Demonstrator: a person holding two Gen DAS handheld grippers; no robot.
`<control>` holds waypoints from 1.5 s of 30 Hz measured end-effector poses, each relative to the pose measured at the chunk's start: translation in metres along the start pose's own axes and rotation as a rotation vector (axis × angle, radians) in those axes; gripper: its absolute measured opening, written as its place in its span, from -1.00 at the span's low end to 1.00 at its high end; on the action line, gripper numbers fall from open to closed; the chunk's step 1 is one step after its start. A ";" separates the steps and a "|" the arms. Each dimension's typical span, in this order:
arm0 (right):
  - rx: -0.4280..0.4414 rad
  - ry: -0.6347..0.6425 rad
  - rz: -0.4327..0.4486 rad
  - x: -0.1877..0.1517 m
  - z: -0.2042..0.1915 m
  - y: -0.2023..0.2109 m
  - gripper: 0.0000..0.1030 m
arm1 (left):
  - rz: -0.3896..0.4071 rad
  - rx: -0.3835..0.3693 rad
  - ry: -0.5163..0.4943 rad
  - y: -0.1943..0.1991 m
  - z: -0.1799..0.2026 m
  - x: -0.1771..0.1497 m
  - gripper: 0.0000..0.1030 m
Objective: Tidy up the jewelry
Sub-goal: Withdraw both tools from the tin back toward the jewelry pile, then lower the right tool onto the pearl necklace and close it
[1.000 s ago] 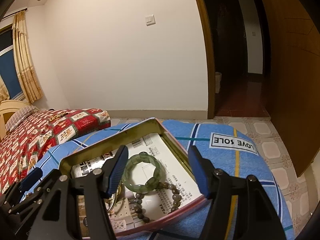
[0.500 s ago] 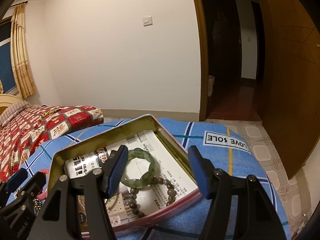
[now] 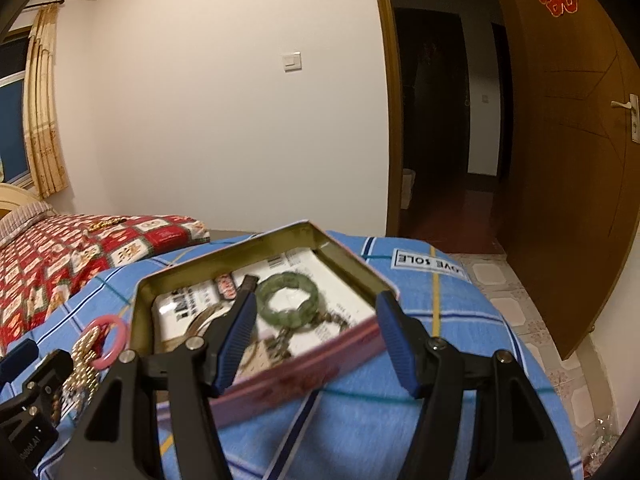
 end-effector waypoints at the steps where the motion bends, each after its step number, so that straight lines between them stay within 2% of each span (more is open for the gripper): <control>1: 0.009 0.002 -0.002 -0.002 -0.003 0.005 0.27 | 0.002 0.010 -0.002 0.004 -0.007 -0.001 0.18; 8: 0.060 0.035 0.004 -0.012 -0.031 0.027 0.27 | -0.034 0.068 0.073 0.023 -0.072 -0.013 0.18; 13: 0.121 0.056 -0.001 -0.019 -0.055 0.039 0.27 | -0.050 0.112 0.074 0.029 -0.099 -0.022 0.18; 18: 0.203 0.067 -0.034 -0.029 -0.081 0.046 0.26 | -0.073 0.122 0.121 0.029 -0.119 -0.029 0.18; 22: 0.308 0.091 -0.081 -0.038 -0.113 0.045 -0.06 | -0.072 0.122 0.130 0.030 -0.125 -0.029 0.18; 25: 0.395 0.091 -0.147 -0.047 -0.141 0.036 -0.19 | -0.080 0.114 0.131 0.030 -0.128 -0.030 0.18; 30: 0.478 0.115 -0.224 -0.052 -0.184 0.015 -0.30 | -0.086 0.107 0.136 0.030 -0.134 -0.031 0.18; 33: 0.501 0.111 -0.259 -0.055 -0.199 0.002 -0.40 | -0.087 0.110 0.129 0.030 -0.138 -0.031 0.18; 37: 0.535 0.081 -0.328 -0.061 -0.213 -0.014 -0.40 | -0.098 0.103 0.137 0.028 -0.141 -0.032 0.18; 42: 0.530 0.141 -0.373 -0.072 -0.229 -0.027 -0.40 | -0.108 0.095 0.140 0.025 -0.142 -0.033 0.18; 44: 0.523 0.163 -0.376 -0.074 -0.231 -0.028 -0.48 | -0.110 0.094 0.141 0.024 -0.143 -0.033 0.18; 45: 0.522 0.166 -0.387 -0.076 -0.230 -0.029 -0.64 | -0.112 0.094 0.143 0.023 -0.143 -0.033 0.18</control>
Point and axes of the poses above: each gripper's, at about its wrist camera, not at the fingertips, and y roughly against the way its jaws point, z to its right, x to its top, the point moved 9 cm from there along -y, roughly the way its jaws point, and after that the axes turned 4 degrees about z, right-handed, at the moved point
